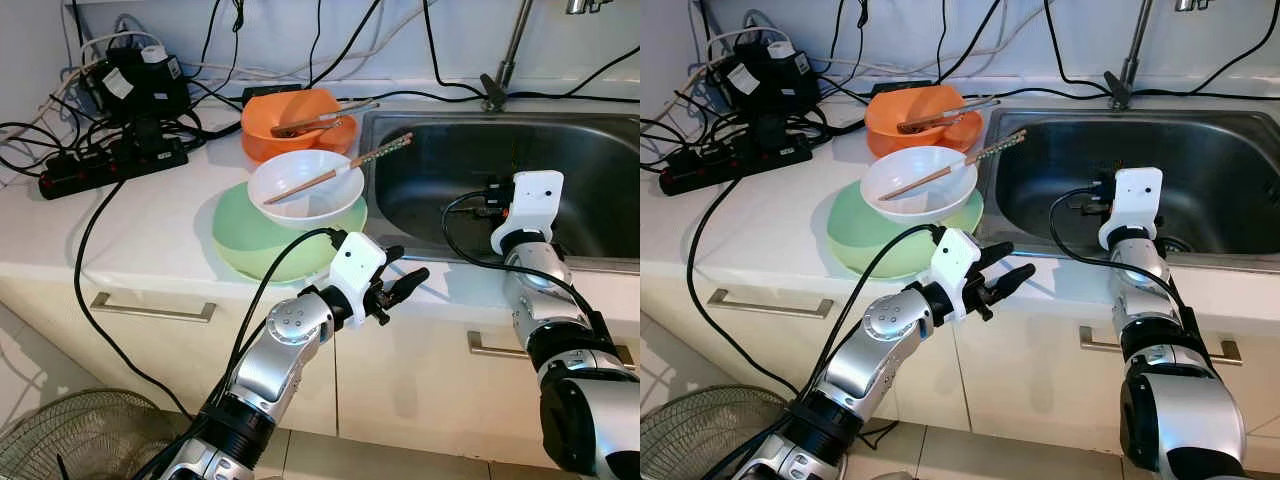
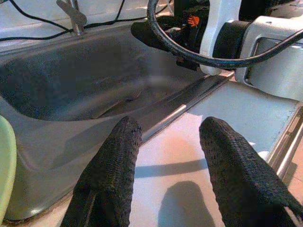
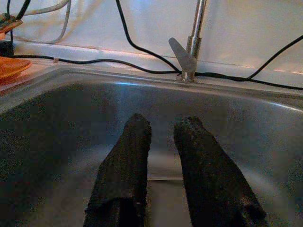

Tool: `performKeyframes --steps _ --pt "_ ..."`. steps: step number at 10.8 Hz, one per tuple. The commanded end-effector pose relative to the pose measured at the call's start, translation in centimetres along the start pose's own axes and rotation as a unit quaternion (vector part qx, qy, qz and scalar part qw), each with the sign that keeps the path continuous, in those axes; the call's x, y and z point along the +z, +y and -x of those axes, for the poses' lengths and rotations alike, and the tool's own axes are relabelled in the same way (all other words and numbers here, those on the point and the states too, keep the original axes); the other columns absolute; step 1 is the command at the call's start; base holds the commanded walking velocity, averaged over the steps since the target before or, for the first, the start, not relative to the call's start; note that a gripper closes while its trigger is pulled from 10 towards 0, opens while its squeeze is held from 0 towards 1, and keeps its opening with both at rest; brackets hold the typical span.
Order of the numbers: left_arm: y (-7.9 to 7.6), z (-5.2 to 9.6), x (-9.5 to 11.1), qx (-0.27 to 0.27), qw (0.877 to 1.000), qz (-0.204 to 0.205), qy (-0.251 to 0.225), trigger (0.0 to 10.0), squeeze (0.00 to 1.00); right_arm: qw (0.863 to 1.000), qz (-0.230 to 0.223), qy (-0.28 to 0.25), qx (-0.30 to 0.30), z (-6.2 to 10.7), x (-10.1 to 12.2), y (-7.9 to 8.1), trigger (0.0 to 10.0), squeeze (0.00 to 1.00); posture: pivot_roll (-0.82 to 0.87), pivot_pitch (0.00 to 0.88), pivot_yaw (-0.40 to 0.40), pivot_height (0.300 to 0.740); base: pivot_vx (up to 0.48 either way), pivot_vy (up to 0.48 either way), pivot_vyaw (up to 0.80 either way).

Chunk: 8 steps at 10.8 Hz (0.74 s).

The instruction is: Kitchen organization

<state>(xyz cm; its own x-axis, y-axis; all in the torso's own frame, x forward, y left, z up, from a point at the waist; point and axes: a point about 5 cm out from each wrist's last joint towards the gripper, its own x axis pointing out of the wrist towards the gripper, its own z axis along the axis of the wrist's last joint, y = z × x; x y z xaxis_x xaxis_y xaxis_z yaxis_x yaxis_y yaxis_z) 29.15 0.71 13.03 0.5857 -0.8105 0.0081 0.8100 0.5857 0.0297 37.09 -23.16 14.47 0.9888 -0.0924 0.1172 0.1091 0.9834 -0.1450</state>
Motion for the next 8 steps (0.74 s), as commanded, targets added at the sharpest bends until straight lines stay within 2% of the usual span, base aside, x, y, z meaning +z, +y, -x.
performKeyframes --steps 1,2,4,8 --pt "0.2 0.2 -0.5 0.004 1.000 0.002 0.015 10.0 0.00 1.000 -0.003 0.006 0.002 0.0 -0.2 0.2 10.0 0.68 0.05 0.000 0.093 0.740 0.000 0.000 0.00" --pt "0.2 0.2 -0.6 0.004 1.000 0.002 0.015 10.0 0.00 1.000 -0.002 0.007 0.003 0.0 -0.3 0.3 10.0 0.00 0.05 0.000 0.092 0.740 0.000 0.000 0.00" --pt "0.2 0.1 -0.6 0.004 1.000 0.001 0.015 10.0 0.00 1.000 -0.001 0.003 0.004 0.0 -0.2 0.4 10.0 0.00 0.05 0.000 0.092 0.740 0.000 0.000 0.00" --pt "0.6 -0.2 0.5 0.029 0.999 -0.019 -0.017 10.0 0.00 0.995 -0.007 -0.097 0.026 -0.5 3.5 0.6 10.0 0.00 0.03 0.000 0.092 0.740 0.000 0.000 0.00"
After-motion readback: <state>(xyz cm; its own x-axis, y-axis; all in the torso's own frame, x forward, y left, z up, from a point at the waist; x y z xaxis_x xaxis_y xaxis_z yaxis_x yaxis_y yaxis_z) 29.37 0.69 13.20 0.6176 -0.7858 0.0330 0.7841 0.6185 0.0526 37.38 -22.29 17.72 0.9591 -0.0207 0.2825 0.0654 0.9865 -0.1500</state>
